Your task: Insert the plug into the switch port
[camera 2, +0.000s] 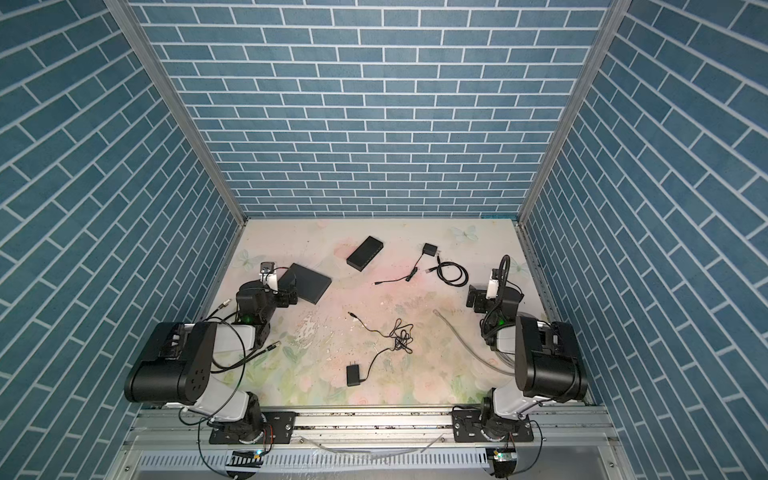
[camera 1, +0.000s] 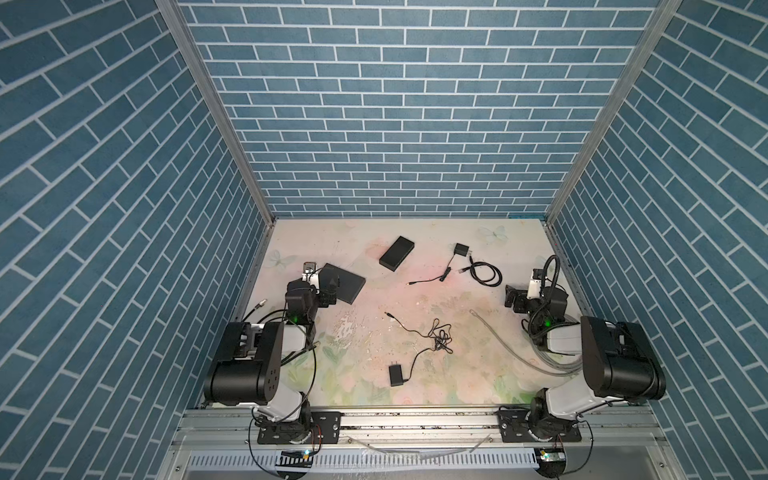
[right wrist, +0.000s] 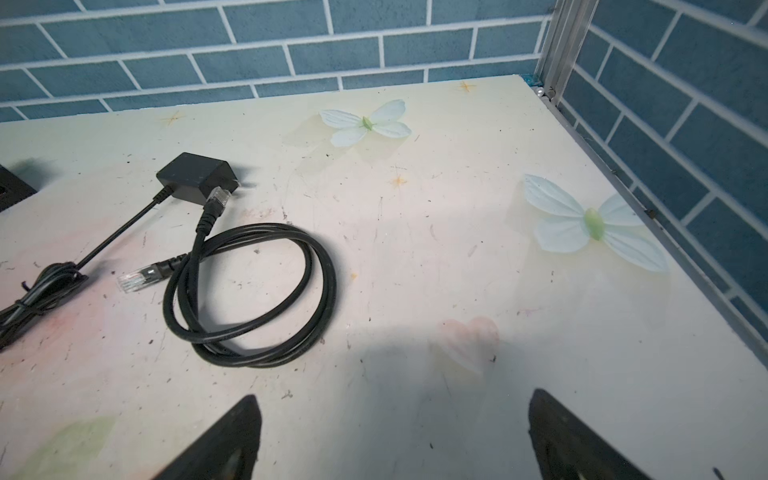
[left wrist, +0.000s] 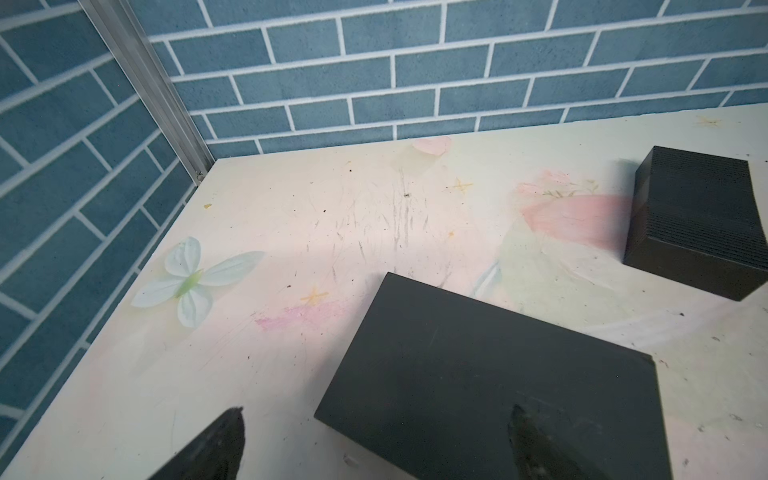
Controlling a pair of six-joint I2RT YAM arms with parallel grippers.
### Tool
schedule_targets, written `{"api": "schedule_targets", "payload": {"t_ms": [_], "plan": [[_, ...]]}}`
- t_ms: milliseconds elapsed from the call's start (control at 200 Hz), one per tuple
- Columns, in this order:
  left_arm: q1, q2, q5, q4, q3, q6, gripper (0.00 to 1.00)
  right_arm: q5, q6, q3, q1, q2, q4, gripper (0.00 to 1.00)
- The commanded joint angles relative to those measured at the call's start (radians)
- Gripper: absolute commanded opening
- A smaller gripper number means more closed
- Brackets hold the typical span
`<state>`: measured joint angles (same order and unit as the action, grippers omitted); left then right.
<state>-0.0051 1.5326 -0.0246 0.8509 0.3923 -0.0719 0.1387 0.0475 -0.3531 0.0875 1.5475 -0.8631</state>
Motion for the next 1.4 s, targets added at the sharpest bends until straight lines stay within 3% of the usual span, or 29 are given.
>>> {"api": "schedule_targets", "payload": {"t_ms": [0,825,920,965,1055,1110,1230,1290,1395], "plan": [[-0.003,-0.002,-0.006,0.019,-0.007,-0.005,1.00,0.001,-0.009,-0.038,-0.007,-0.006,-0.007,0.99],[-0.002,0.000,-0.010,0.014,-0.003,-0.003,1.00,0.006,-0.005,-0.041,-0.005,-0.004,-0.001,0.99],[0.013,-0.025,-0.033,-0.023,0.010,0.011,1.00,-0.005,0.005,-0.046,-0.003,-0.012,0.004,0.96],[0.037,-0.077,-0.065,-0.155,0.060,0.031,1.00,-0.024,0.014,-0.072,-0.002,-0.056,0.080,0.95],[0.040,-0.154,0.034,-0.427,0.191,0.056,1.00,-0.088,0.022,-0.177,-0.004,-0.161,0.344,0.91],[0.036,-0.192,0.047,-0.460,0.211,0.047,1.00,-0.100,0.066,-0.227,-0.006,-0.209,0.456,0.91],[0.038,-0.231,0.205,-0.383,0.180,0.241,1.00,-0.076,0.156,-0.365,-0.006,-0.230,0.707,0.90],[0.049,-0.232,0.154,-0.398,0.193,0.273,0.99,-0.077,0.177,-0.453,-0.006,-0.211,0.872,0.88],[0.036,-0.209,0.042,-0.620,0.338,0.314,0.96,-0.058,0.189,-0.571,-0.007,-0.176,1.069,0.82]]}}
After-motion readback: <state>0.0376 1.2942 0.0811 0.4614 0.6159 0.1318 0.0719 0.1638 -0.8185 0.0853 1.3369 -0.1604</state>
